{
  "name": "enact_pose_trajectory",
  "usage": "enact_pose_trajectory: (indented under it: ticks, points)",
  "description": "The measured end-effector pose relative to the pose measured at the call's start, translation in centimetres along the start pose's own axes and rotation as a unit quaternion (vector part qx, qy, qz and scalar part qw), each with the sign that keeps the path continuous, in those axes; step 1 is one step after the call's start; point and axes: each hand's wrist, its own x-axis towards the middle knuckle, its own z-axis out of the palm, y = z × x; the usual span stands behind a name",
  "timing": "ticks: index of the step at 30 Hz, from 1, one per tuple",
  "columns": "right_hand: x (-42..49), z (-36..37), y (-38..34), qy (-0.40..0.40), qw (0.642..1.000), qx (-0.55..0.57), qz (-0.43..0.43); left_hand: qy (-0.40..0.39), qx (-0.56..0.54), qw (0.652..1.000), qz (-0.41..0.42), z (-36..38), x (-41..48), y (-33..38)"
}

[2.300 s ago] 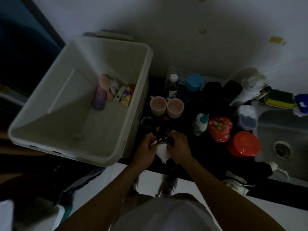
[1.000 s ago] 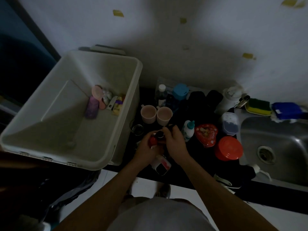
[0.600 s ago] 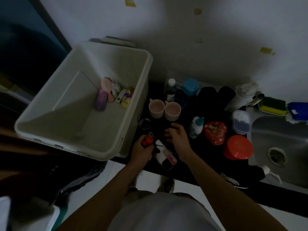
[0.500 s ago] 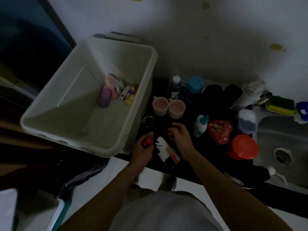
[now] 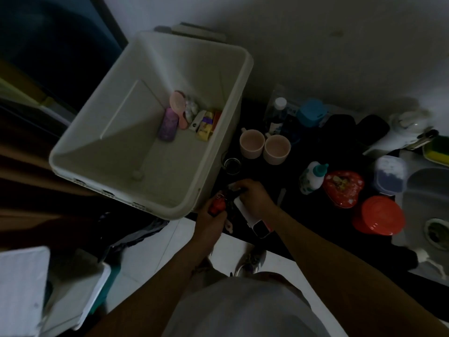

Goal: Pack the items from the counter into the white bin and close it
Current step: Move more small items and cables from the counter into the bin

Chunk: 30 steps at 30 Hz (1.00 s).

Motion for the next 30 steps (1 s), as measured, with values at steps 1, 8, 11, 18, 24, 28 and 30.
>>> enact_pose_trajectory:
  ticks: [1, 8, 11, 18, 24, 28, 30]
  points:
    - [0.3, 0.1, -0.2, -0.003, 0.999, -0.038, -0.004, 0.002, 0.005, 1.0, -0.004, 0.0, 0.0, 0.0]
    - [1.6, 2.1, -0.5, -0.067, 0.966, -0.234, -0.091, 0.019, 0.019, 1.0, -0.009, -0.1, 0.2, -0.5]
    - [1.7, 2.2, 0.0, -0.098, 0.94, -0.311, -0.102, 0.016, 0.018, 1.0, -0.01, -0.3, 0.0, -0.7]
    - [1.5, 2.5, 0.1, -0.078, 0.922, -0.369, -0.089, 0.025, 0.011, 0.999, -0.023, -0.8, -0.1, -0.9]
    - [2.0, 2.7, -0.1, -0.064, 0.902, -0.416, -0.096, 0.027, 0.016, 0.999, -0.033, -1.2, 0.1, -1.1]
    - [2.2, 2.9, 0.0, -0.063, 0.899, -0.425, -0.087, 0.016, 0.008, 0.999, -0.033, -1.4, 0.2, -0.9]
    - [2.2, 2.9, 0.1, -0.054, 0.905, -0.411, -0.096, 0.011, 0.006, 1.0, -0.026, -1.3, 0.0, -0.6]
